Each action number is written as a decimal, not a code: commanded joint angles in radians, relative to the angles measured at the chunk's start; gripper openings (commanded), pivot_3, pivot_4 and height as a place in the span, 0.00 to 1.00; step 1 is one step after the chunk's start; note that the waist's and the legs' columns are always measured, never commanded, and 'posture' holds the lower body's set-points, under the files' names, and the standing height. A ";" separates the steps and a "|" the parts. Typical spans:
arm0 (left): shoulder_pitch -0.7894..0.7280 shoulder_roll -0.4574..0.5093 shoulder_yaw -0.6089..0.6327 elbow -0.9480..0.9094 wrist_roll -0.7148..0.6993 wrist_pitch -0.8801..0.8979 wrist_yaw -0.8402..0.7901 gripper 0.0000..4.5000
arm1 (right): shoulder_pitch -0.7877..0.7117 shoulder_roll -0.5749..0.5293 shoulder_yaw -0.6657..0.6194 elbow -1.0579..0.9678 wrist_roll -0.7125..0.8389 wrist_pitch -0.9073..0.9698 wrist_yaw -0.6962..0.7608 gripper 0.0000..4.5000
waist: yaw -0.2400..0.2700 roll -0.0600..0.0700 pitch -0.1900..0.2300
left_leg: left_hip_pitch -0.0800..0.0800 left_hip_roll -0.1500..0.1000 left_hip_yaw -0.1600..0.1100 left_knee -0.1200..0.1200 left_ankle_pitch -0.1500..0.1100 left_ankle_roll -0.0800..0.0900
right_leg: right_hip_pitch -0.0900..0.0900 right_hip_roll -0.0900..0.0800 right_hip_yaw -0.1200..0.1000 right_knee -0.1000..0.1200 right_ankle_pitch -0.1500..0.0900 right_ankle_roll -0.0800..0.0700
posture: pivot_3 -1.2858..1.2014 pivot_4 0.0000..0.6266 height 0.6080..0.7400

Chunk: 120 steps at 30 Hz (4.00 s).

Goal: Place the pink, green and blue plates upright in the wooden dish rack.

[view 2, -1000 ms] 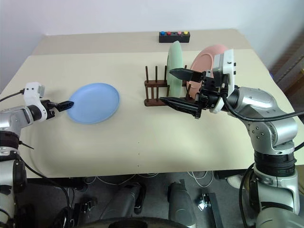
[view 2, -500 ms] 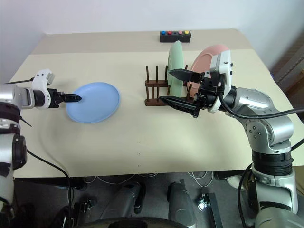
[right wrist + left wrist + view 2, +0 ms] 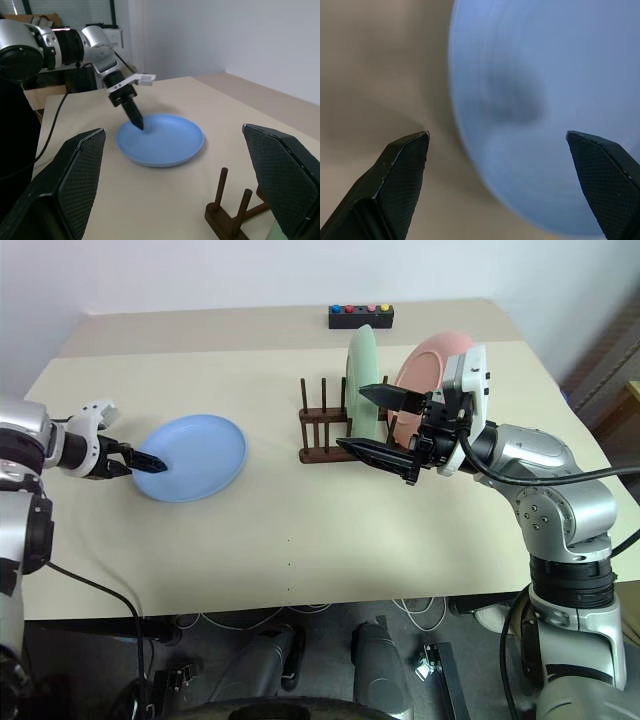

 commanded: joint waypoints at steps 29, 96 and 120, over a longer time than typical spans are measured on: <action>0.172 -0.203 0.871 -0.491 -0.576 -0.158 0.551 0.01 | -0.162 -0.018 0.298 -0.002 -0.635 -0.482 -0.078 1.00 | 0.000 -0.001 0.001 | 0.000 0.000 0.000 0.003 0.001 -0.002 | -0.001 -0.002 0.001 0.003 0.001 0.001 | 0.52 0.24 1.00; 0.658 -0.297 0.507 -1.355 -0.813 -0.398 0.565 0.99 | -0.569 0.422 0.000 0.182 -0.495 -0.282 -0.409 0.00 | 0.000 -0.005 0.002 | 0.002 0.008 0.001 -0.001 0.008 -0.014 | 0.000 0.009 0.003 -0.001 0.007 -0.007 | 0.52 0.24 1.00; 0.765 -0.172 0.412 -1.358 -0.645 -0.623 0.168 0.99 | -0.472 0.589 -0.295 0.270 0.512 0.303 -0.906 0.00 | -0.006 0.001 0.004 | 0.001 0.016 0.005 -0.014 0.010 -0.015 | -0.010 0.013 0.005 -0.001 0.010 -0.016 | 0.52 0.24 1.00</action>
